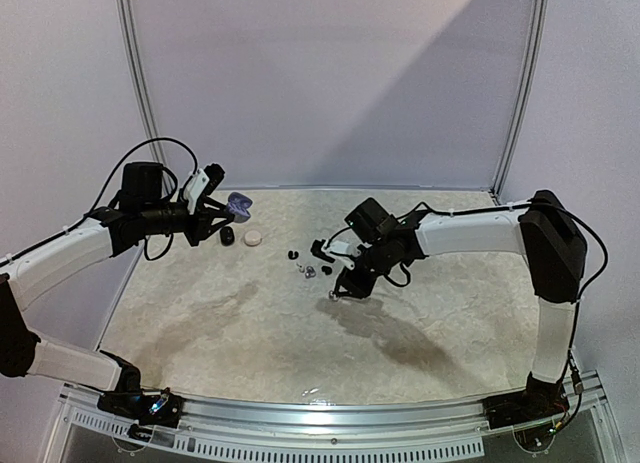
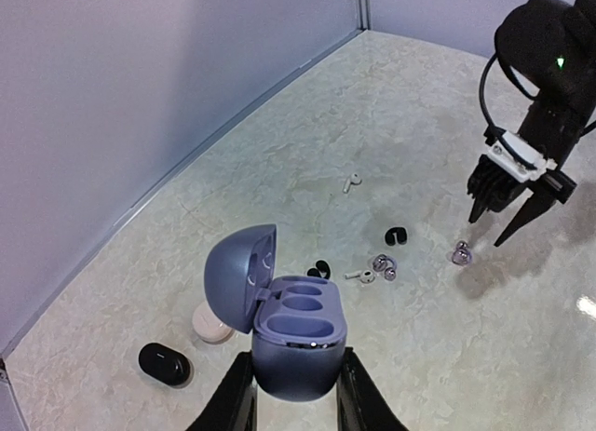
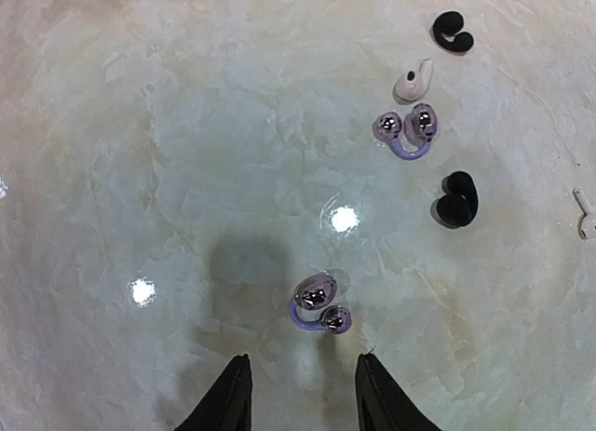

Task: Insert the wireless bluetooth earbuds into the charging case
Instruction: Pick up the left earbud from the center of the board.

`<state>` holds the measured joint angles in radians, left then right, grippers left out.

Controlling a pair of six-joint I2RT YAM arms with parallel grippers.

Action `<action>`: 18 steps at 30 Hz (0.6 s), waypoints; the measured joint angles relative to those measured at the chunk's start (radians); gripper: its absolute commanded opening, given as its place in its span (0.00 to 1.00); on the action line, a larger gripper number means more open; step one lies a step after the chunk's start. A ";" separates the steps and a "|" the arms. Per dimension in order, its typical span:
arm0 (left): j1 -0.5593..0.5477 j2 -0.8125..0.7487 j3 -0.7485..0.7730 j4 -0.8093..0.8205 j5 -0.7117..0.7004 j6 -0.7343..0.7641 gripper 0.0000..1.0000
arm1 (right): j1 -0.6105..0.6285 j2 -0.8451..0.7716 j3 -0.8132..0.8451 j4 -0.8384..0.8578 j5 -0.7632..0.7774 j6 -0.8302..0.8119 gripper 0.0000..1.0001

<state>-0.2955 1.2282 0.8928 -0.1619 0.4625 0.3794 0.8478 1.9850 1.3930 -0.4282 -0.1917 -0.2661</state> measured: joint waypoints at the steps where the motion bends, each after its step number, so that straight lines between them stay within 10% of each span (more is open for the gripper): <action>1: 0.000 0.000 0.000 0.000 0.000 0.002 0.00 | 0.004 0.006 0.000 0.002 0.004 -0.024 0.37; 18: 0.000 0.000 -0.004 0.000 -0.004 0.015 0.00 | 0.025 0.117 0.037 0.005 0.029 -0.172 0.27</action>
<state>-0.2951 1.2278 0.8890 -0.1619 0.4583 0.3946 0.8726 2.1021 1.4296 -0.4229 -0.1627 -0.4381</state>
